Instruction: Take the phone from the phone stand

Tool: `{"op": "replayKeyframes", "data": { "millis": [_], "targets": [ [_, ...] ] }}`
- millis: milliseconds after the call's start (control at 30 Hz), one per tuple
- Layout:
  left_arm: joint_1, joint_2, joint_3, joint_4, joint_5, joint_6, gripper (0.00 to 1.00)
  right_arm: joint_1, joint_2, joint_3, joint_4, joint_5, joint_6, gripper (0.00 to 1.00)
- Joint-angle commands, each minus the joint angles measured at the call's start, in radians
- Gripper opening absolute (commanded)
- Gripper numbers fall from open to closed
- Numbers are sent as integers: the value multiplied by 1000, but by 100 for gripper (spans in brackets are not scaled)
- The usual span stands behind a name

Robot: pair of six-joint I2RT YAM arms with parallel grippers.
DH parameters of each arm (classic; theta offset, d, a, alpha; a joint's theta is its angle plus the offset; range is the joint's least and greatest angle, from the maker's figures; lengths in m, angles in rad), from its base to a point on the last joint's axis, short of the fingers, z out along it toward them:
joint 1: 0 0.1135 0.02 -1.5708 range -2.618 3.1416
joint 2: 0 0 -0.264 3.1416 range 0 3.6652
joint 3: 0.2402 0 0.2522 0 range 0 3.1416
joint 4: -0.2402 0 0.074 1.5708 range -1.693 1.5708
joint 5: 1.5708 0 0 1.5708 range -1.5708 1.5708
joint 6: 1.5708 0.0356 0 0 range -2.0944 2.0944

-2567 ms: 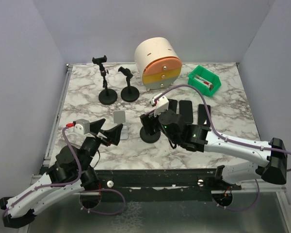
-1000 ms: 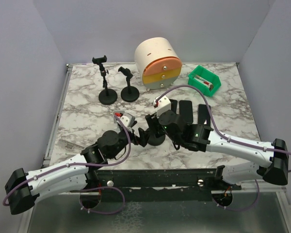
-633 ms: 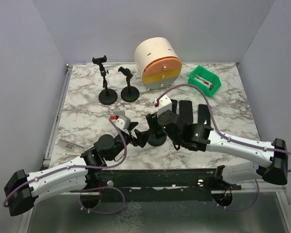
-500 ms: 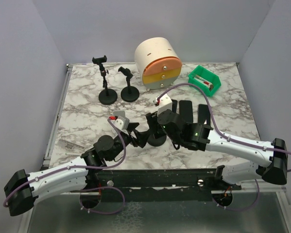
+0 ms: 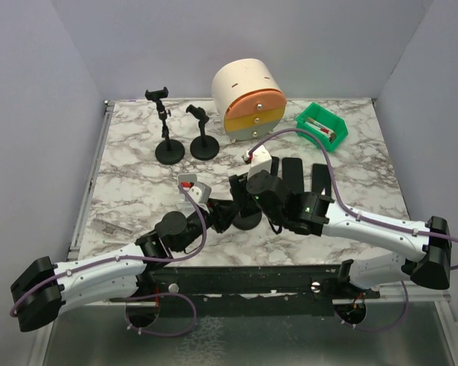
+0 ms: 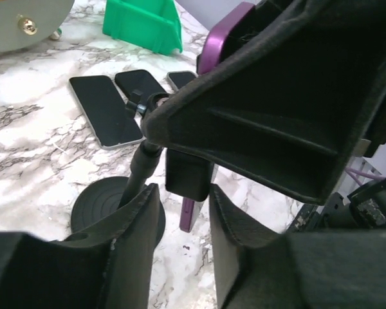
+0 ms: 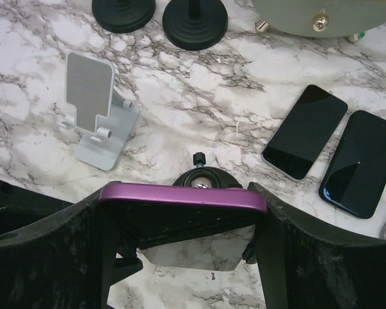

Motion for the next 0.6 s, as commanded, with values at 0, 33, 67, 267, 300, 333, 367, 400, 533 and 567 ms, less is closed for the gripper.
{"op": "replayKeyframes", "data": {
  "millis": [0,33,67,267,300,333,367,400,533,567],
  "targets": [
    [0,-22,-3,71,-53,-6,32,-2,-4,31,-1,-47,33,0],
    [1,-28,-8,82,-55,-6,29,-2,-7,29,-4,-55,35,0],
    [2,-32,-12,90,-58,-8,26,-2,-10,26,-8,-65,36,0],
    [57,-62,-40,96,-49,-61,0,-4,-56,-22,2,-168,31,0],
    [76,-66,-49,98,-29,-82,0,-5,-63,-29,1,-183,30,0],
    [93,-68,-56,104,-8,-101,0,-6,-71,-37,3,-199,30,0],
    [107,-71,-61,109,9,-118,0,-9,-81,-46,6,-216,32,0],
    [118,-70,-65,113,21,-130,0,-13,-88,-54,11,-232,35,0],
    [146,-64,-72,127,72,-165,0,-26,-125,-93,48,-294,40,0],
    [150,-61,-72,129,84,-171,0,-30,-134,-101,57,-303,40,0]
  ]
}}
